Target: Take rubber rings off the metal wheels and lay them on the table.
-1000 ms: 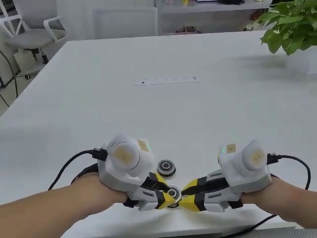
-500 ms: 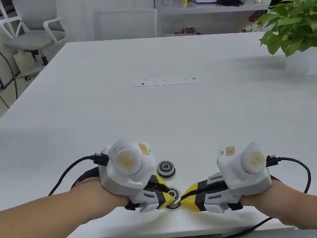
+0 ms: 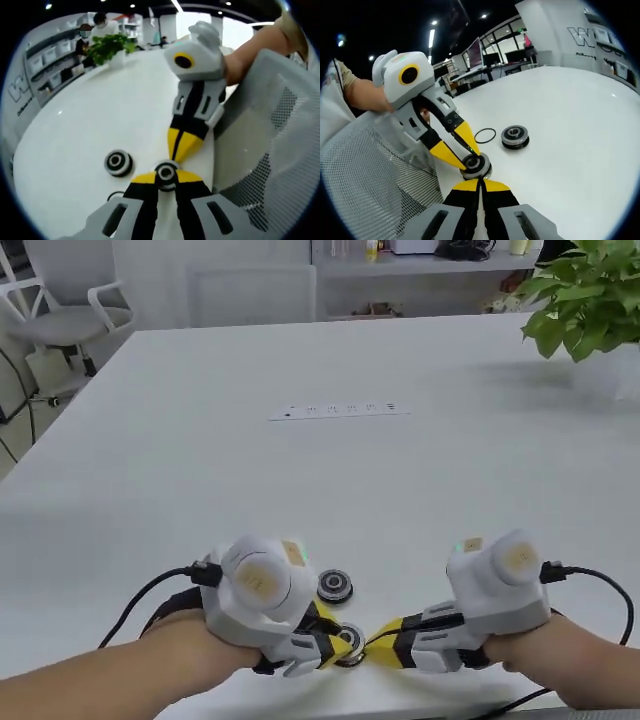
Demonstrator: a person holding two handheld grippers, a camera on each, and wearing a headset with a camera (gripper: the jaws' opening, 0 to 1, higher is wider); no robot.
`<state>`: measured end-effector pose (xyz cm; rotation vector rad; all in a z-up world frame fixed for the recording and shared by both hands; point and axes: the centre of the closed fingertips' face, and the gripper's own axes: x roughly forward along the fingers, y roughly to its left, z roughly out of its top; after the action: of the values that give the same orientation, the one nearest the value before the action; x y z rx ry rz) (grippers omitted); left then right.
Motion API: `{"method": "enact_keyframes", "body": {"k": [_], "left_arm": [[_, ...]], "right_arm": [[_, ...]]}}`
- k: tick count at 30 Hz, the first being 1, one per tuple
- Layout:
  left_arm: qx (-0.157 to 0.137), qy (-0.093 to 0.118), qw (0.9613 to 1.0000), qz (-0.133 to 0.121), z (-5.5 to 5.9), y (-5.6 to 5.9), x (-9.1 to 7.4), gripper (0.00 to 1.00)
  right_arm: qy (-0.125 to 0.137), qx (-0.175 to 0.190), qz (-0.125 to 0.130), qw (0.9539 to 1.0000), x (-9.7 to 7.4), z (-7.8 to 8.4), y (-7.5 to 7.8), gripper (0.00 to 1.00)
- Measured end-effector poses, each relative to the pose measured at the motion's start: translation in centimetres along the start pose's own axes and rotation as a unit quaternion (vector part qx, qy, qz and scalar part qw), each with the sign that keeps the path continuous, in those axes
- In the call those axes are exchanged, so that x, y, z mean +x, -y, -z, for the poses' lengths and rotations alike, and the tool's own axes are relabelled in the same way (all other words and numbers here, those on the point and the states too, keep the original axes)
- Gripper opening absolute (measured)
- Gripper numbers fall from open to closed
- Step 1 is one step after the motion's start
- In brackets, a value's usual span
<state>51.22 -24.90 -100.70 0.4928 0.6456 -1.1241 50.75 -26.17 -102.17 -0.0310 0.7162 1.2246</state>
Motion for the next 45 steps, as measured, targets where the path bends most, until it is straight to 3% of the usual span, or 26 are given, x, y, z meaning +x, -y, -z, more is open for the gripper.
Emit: {"method": "enact_keyframes", "body": {"k": [7,19,45], "left_arm": [[0.004,-0.001,1.0,-0.001,0.0,0.1,0.0,0.12],[0.007,-0.002,1.0,-0.005,0.0,0.1,0.0,0.12],[0.001,-0.004,0.9999,-0.01,0.0,0.1,0.1,0.12]], "right_arm": [[0.026,0.048,0.002,0.9985,-0.6,-0.5,0.3,0.0],[0.054,0.082,-0.01,0.9952,-0.7,-1.1,0.0,0.0],[0.065,0.087,-0.031,0.9936,-0.2,-1.7,-1.1,0.0]]}}
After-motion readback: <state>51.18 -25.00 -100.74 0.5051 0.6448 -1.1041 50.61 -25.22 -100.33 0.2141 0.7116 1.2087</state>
